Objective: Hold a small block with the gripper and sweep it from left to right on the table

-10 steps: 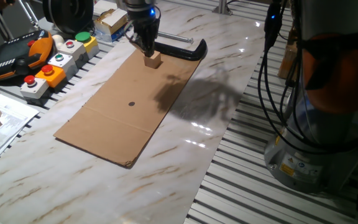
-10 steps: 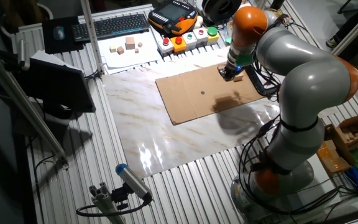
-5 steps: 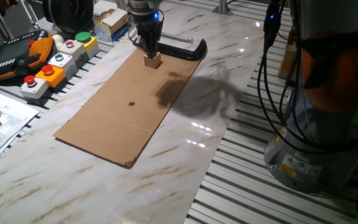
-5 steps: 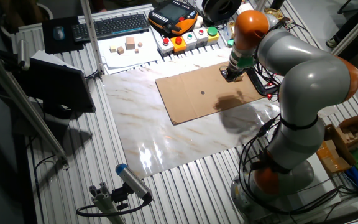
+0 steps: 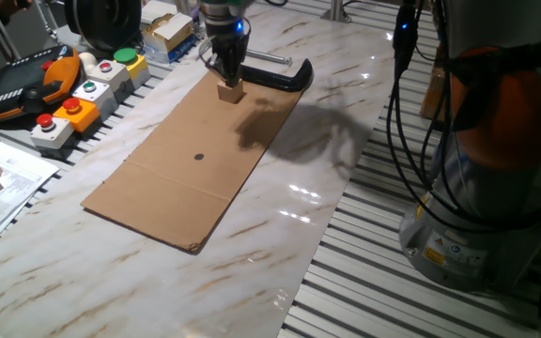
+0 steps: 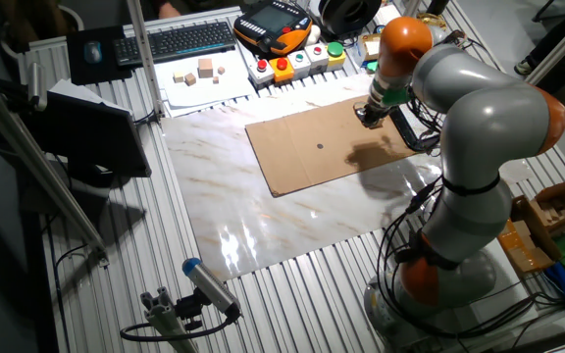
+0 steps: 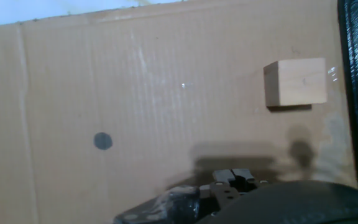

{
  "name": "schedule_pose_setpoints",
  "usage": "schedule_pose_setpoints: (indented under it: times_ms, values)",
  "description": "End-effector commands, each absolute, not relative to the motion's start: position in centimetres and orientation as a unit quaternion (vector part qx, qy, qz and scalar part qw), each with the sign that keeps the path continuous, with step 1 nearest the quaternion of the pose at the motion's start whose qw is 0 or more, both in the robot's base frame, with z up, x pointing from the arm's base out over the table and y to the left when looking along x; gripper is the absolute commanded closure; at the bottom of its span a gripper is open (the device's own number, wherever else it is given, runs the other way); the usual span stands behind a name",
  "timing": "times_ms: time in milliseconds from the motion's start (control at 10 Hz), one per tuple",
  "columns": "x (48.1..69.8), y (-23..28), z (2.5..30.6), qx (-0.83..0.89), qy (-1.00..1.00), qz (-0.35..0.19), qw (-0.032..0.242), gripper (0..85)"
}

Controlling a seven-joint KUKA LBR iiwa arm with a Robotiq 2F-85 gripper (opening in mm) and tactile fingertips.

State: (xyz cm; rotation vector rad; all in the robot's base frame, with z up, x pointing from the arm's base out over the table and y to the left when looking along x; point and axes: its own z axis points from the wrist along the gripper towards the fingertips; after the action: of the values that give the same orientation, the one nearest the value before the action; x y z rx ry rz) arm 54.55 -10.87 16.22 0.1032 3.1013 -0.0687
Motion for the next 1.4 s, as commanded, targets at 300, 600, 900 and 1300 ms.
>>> schedule_pose_setpoints:
  times_ms: [300,600,900,1300]
  values:
    - [55.0,-12.8,15.6,0.023,1.000,-0.005,0.011,84.3]
    - [55.2,-13.4,14.8,0.002,1.000,-0.021,0.016,84.3]
    - [55.5,-13.6,13.9,-0.004,1.000,-0.018,0.013,84.3]
    - [55.5,-13.8,13.7,0.016,1.000,-0.013,0.011,84.3]
